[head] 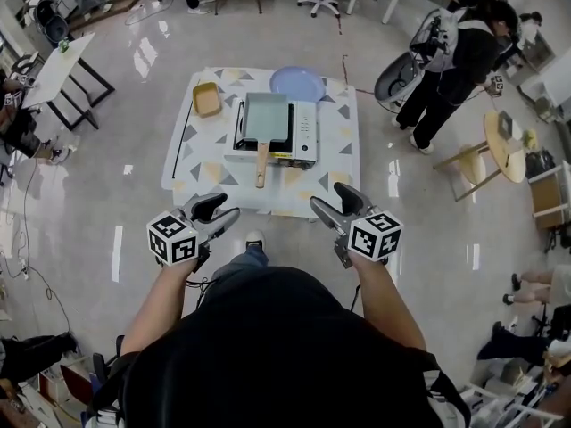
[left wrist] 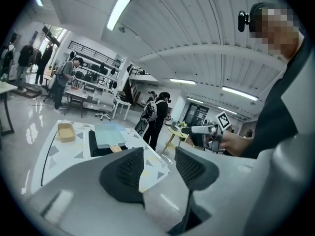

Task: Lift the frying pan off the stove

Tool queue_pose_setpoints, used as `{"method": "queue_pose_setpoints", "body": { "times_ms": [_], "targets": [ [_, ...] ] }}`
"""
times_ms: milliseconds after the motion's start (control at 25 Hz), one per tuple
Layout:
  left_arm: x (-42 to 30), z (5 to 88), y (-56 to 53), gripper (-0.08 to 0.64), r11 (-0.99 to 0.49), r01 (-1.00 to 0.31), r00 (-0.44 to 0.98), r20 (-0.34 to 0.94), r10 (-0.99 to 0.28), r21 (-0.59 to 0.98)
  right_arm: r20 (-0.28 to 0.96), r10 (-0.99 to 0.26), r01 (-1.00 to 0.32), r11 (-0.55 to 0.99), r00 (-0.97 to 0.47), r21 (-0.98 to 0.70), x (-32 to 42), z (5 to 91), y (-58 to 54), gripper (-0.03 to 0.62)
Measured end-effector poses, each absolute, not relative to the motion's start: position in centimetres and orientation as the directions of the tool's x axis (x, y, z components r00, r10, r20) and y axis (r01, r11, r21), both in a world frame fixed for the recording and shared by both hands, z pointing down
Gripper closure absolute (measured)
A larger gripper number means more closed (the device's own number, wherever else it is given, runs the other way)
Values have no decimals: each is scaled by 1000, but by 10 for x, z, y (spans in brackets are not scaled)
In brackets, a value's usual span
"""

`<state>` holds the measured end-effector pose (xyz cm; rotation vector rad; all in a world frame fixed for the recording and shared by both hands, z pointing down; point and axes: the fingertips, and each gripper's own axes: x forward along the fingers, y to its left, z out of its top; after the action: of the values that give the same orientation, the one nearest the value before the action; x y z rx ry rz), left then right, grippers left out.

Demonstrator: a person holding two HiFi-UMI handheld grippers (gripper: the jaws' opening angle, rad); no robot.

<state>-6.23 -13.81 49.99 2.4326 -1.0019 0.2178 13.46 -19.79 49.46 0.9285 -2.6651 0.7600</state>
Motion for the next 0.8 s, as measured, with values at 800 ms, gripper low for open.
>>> {"method": "queue_pose_setpoints", "body": {
  "times_ms": [800],
  "targets": [
    [-67, 543, -211, 360, -582, -663, 746, 356, -562, 470, 436, -416, -593, 669, -798, -448, 81, 548, -271, 253]
  ]
}}
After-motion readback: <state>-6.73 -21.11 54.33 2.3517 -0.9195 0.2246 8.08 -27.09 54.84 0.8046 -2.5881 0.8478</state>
